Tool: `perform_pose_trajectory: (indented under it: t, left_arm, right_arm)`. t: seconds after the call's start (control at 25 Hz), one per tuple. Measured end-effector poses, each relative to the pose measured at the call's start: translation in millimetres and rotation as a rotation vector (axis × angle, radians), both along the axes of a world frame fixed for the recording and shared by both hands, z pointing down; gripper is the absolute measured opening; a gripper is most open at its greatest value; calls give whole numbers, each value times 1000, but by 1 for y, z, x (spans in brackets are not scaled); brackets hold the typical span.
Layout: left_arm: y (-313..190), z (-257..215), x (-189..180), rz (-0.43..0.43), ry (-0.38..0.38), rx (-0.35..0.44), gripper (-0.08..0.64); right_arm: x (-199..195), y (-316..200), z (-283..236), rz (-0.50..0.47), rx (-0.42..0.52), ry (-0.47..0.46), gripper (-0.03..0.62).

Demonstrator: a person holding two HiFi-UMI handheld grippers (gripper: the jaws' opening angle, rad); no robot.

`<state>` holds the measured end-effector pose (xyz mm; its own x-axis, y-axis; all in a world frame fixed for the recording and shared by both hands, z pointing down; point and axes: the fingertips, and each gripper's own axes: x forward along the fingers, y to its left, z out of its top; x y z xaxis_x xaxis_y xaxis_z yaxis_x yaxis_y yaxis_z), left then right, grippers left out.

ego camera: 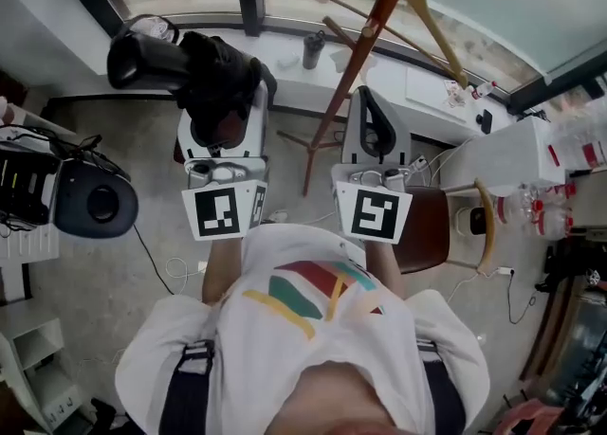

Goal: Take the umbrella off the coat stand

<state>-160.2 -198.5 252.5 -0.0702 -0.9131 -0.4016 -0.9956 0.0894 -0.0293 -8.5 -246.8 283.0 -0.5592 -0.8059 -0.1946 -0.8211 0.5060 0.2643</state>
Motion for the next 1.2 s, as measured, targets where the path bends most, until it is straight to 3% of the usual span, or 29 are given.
perform_pose_trajectory:
  t: [0.24,0.4,0.64,1.2]
  left_arm:
    - [-9,44,13,40,56,-82,249]
    - [-16,59,17,50,43,-123,249]
    - [-22,66,20,68,51,-136,247]
    - [-19,63,19,57,60,-137,247]
  right_arm:
    - [-7,-8,17,-23,-57,-33,0]
    - [-12,-13,29,-43,-109,-62,0]
    - [-14,-21,43,-44,-164,-65,0]
    - [-2,-23,44,12,-177,-55,0]
